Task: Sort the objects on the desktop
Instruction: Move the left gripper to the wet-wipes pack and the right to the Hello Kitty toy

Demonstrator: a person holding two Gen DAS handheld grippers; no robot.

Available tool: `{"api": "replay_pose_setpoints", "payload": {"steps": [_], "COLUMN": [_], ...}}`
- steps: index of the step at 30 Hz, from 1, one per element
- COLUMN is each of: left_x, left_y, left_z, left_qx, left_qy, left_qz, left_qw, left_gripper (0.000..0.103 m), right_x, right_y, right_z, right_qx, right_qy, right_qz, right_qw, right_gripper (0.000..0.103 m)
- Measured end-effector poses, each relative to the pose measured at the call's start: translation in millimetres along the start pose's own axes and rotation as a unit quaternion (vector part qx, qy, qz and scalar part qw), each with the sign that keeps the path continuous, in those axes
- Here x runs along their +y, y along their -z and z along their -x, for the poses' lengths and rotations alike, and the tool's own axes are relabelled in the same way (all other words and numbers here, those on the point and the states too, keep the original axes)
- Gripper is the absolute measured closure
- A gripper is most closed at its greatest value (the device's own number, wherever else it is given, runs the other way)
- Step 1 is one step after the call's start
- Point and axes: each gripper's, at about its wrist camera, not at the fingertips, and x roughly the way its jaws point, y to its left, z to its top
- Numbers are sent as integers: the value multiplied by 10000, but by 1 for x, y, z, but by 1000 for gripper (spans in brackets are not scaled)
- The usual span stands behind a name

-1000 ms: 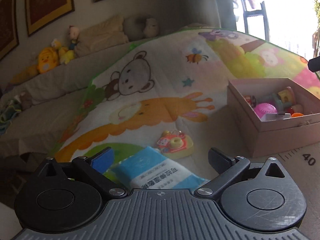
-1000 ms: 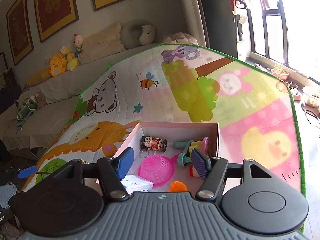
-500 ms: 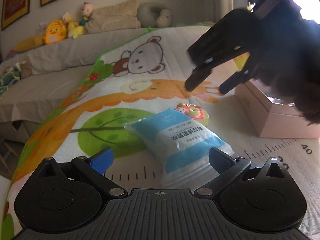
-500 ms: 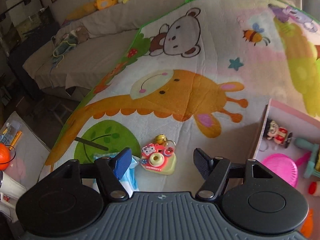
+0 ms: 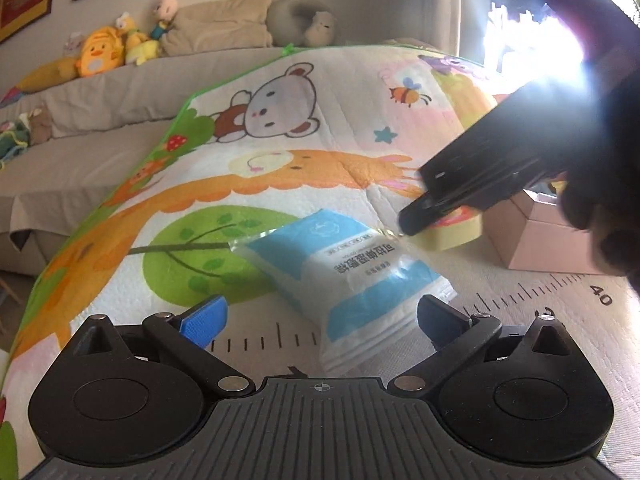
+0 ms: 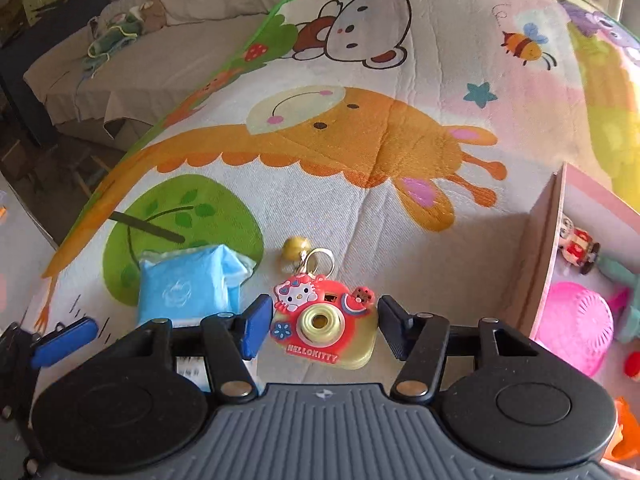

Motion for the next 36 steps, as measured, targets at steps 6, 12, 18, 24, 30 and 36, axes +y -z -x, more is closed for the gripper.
{"api": "replay_pose_setpoints", "payload": {"steps": [6,12,18,24,30,36], "left_x": [-1,-7,-21,-32,-44,-65], "left_y": [-6,-26,-39,-43,-33,-9], "left_z": [-6,-31,-58,-66,-59,-33], "left_qx": [206,490,700,624,650,611], "left_qy": [225,153,-332,-643,-498,346], "left_qz": [147,332,125,-104,-368,-879], "left_qw": [9994,9981,9969,9959,9960,9937], "left_gripper": [0,0,0,0,11,19], "right_x": [-24,-47,-83,-103,-93,-77], "right_y": [60,128,181,213,218,198], "right_z": [88,107,123,125,134,131], "right_qx": [-596,-680,-1163,-1349,-1440,-1205], "right_qy": [-424,249,422,847,517,272], "right_qz": [-86,4,-755,-955,-379,354], "right_qw": [9973,9974,9894,9826,9875,9917], "right_gripper": [48,62,36,21,20,19]}}
